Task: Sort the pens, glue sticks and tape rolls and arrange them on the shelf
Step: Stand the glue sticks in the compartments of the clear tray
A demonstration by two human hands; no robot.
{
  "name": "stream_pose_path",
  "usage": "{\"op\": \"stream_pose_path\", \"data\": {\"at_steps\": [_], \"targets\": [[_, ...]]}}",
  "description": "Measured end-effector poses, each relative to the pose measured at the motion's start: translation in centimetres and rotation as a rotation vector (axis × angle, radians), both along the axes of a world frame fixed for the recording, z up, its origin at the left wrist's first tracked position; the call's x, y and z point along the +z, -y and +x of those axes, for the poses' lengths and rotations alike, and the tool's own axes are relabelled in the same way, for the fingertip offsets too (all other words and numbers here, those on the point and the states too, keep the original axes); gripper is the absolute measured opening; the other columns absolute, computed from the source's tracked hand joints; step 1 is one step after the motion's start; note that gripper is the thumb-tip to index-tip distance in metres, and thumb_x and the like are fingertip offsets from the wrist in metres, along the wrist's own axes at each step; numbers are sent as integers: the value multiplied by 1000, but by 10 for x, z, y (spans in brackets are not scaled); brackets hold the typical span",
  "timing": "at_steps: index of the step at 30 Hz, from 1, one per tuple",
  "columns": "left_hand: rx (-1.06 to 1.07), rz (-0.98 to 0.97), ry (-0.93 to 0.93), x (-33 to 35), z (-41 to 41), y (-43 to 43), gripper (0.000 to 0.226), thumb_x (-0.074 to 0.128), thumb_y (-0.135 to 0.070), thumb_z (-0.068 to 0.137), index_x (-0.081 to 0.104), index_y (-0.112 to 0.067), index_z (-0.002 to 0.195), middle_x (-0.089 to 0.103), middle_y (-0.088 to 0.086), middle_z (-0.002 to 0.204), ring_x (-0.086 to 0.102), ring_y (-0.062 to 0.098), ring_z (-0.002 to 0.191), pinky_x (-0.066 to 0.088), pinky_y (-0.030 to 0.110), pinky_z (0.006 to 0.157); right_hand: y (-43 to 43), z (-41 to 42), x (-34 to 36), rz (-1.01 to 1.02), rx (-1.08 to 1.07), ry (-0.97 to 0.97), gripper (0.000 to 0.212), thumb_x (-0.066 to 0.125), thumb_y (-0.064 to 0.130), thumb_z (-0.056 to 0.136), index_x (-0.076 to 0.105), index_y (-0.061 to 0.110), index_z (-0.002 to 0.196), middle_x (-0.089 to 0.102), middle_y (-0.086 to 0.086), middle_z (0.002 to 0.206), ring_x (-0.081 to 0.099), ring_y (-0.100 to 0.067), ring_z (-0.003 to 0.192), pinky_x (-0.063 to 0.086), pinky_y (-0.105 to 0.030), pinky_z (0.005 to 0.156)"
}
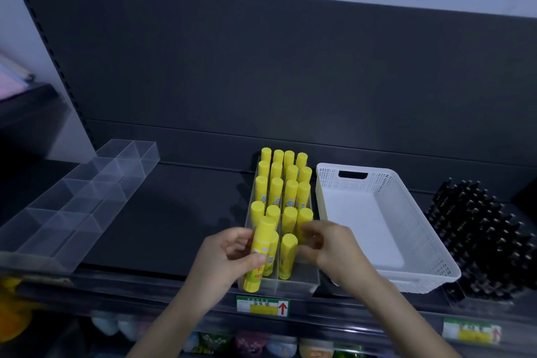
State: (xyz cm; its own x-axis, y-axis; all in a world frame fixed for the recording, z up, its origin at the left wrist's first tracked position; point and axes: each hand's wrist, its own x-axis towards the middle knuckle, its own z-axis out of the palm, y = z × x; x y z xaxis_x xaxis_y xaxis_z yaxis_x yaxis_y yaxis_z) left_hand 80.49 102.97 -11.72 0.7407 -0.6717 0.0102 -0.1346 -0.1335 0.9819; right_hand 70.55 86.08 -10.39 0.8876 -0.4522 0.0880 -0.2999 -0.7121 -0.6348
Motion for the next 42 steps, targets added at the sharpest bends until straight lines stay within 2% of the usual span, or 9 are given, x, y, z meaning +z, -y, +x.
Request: {"op": "stream_pose_path", "data": {"at_steps": [4,7,12,16,18,21,27,37,42], "targets": [[-16,-6,50,2,-8,12,28,81,-8,65,70,-18,88,74,-7,83,68,5,79,52,15,75,-4,-13,24,402,12,223,14,73,13,77,66,23,83,61,8,73,50,-2,63,42,-10,62],[-44,-24,71,4,-18,24,28,81,-8,64,69,-23,86,74,-7,81,68,6,78,53,17,75,-12,-16,28,470,120,230,9,72,11,78,68,19,80,60,7,70,50,-3,63,42,-13,63],[-80,86,193,-3,-21,25,22,78,-16,71,68,-34,78,71,-19,75,66,0,77,52,15,76,-1,-19,27,371,30,219,11,71,9,78,65,18,75,63,3,67,53,-2,60,42,-12,59],[-135,413,575,-21,-19,19,21,62,-31,87,70,-24,105,67,-13,100,60,2,92,49,20,85,15,-23,20,83,-80,157,17,72,11,75,61,24,79,62,8,66,55,-1,60,42,-10,58],[-162,473,635,-26,-22,20,22,54,-32,91,69,-24,105,65,-9,103,59,7,94,48,23,84,15,-20,9,11,-66,85,16,70,17,76,62,22,88,64,5,73,59,-7,68,45,-16,64],[-152,463,649,-29,-24,21,23,53,-33,91,71,-24,103,63,-9,102,59,7,92,47,23,83,12,-14,-8,-150,-29,-23,27,66,26,80,59,18,105,65,-1,86,61,-18,82,47,-29,75],[-169,481,682,-29,-22,22,25,51,-36,93,71,-24,101,59,-12,97,56,5,88,46,19,81,9,-13,-16,-265,-31,-94,37,59,36,84,52,23,119,55,-4,101,55,-18,95,43,-26,79],[-146,461,709,-26,-25,24,24,52,-35,92,67,-24,106,53,-16,98,56,2,89,45,14,77,11,-15,-19,-293,-4,-61,42,57,37,85,48,25,124,57,-6,102,55,-20,97,42,-27,80],[-103,331,754,-15,-34,36,29,49,-40,89,70,-22,96,60,-13,93,57,6,83,50,27,76,25,-33,-17,-170,-28,59,43,63,32,83,49,26,124,61,5,108,52,-8,103,41,-16,83]]}}
